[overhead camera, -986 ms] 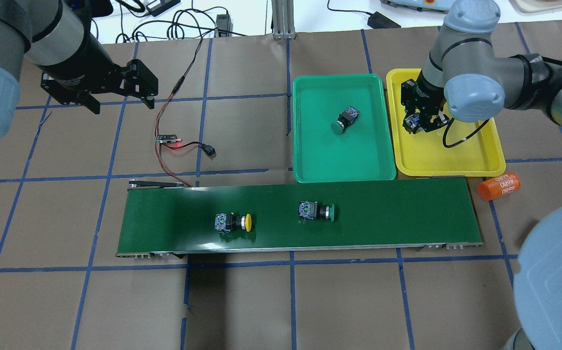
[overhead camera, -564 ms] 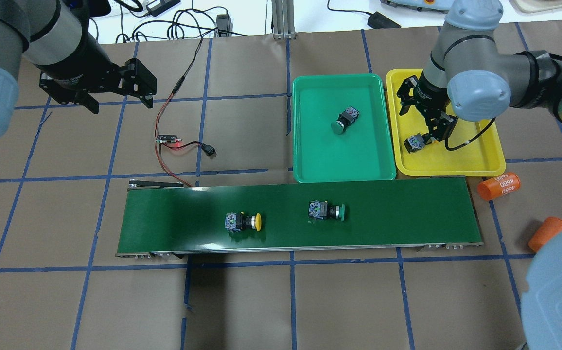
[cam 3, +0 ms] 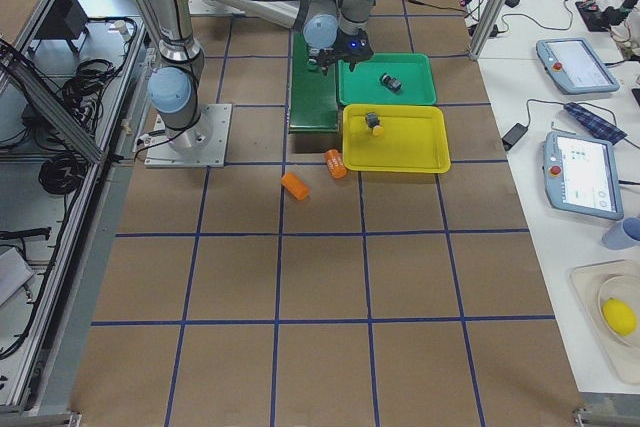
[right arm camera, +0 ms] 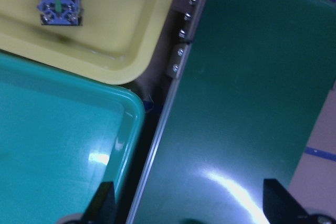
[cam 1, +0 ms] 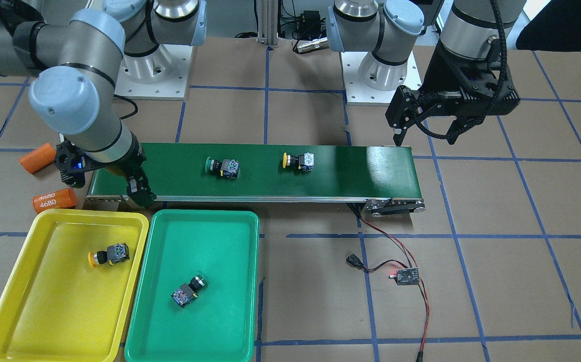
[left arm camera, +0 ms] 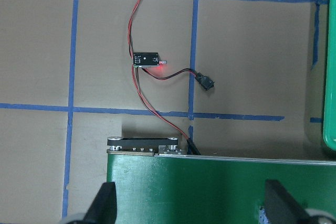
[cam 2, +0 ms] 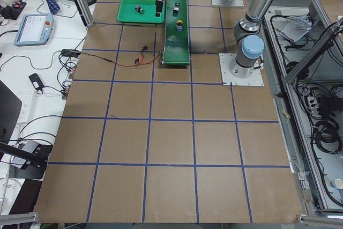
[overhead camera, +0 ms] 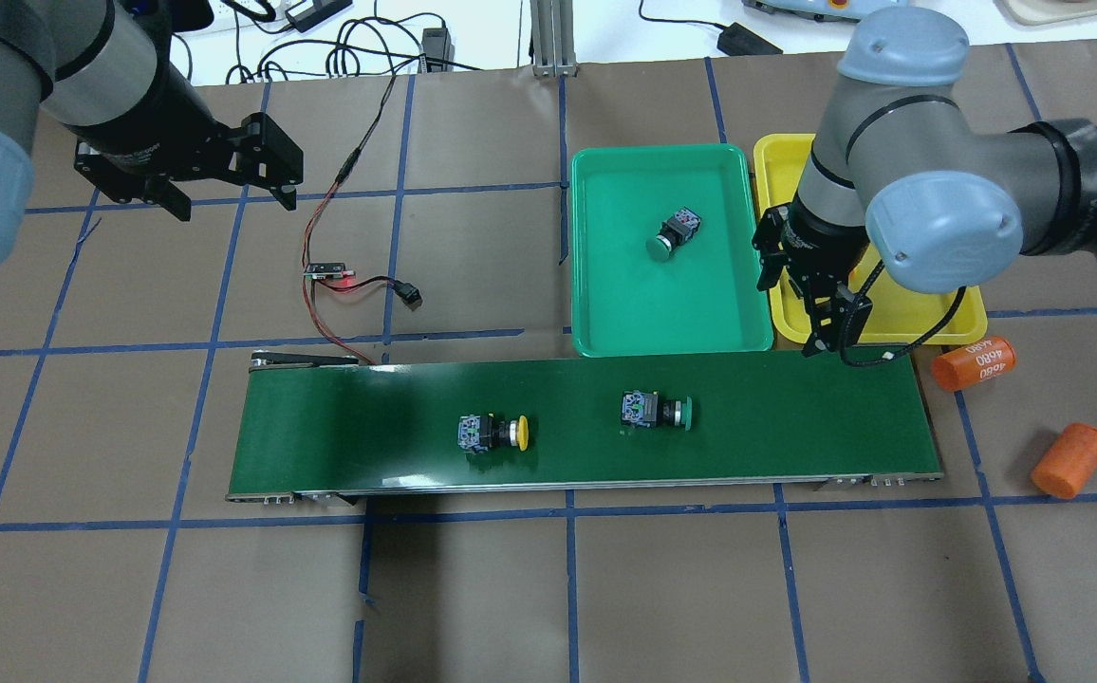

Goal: Sort buttons by color to trays
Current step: 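Return the right gripper to the belt end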

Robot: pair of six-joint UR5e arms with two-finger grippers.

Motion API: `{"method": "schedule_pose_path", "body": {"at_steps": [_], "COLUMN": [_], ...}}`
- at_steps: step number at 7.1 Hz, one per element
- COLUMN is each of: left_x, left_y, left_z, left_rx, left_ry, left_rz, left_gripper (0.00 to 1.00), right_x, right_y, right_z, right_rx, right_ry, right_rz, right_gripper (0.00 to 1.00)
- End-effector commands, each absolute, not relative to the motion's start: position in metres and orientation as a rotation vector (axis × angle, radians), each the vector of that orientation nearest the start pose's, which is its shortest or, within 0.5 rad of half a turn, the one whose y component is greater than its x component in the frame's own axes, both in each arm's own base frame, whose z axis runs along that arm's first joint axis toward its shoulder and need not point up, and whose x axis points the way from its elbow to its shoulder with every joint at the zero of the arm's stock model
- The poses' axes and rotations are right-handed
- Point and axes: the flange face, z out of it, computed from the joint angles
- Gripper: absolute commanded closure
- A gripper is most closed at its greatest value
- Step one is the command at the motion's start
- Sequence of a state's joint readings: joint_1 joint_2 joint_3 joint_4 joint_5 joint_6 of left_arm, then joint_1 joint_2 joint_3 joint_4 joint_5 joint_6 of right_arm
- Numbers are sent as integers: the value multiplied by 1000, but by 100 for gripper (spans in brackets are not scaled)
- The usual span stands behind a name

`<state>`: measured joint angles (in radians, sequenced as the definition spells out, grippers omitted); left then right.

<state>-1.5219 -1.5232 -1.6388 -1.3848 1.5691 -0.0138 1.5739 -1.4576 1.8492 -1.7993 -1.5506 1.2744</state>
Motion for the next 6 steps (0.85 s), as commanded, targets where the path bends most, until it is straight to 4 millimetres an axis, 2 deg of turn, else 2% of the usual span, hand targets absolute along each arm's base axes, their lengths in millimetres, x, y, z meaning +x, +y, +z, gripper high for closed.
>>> {"method": "schedule_pose_path", "body": {"at_steps": [1,2,3,5,6], "left_x": [-109,-109,-109,-109,-109], "left_y": [-493,-492,-493,-492,-492], "left_z": [498,498,498,498,499], "left_rx": [-98,-98,-98,-101,-101], "left_ry": [3127,3126,3128,3127,3127], "left_rz": [-265,-264,-262,-265,-267], "left_gripper": [0,0,0,0,0], "right_x": [145,147,147,155,158], "right_y": [-439,-432,-436,-440,-446], "right_z": [340,332,333,333,323], "right_rx": [1967,2059,2057,2008,1989], "right_ry": [2526,2450,2424,2354,2357], "right_rz": [179,170,130,175,200], "right_gripper": [0,0,0,0,0]}}
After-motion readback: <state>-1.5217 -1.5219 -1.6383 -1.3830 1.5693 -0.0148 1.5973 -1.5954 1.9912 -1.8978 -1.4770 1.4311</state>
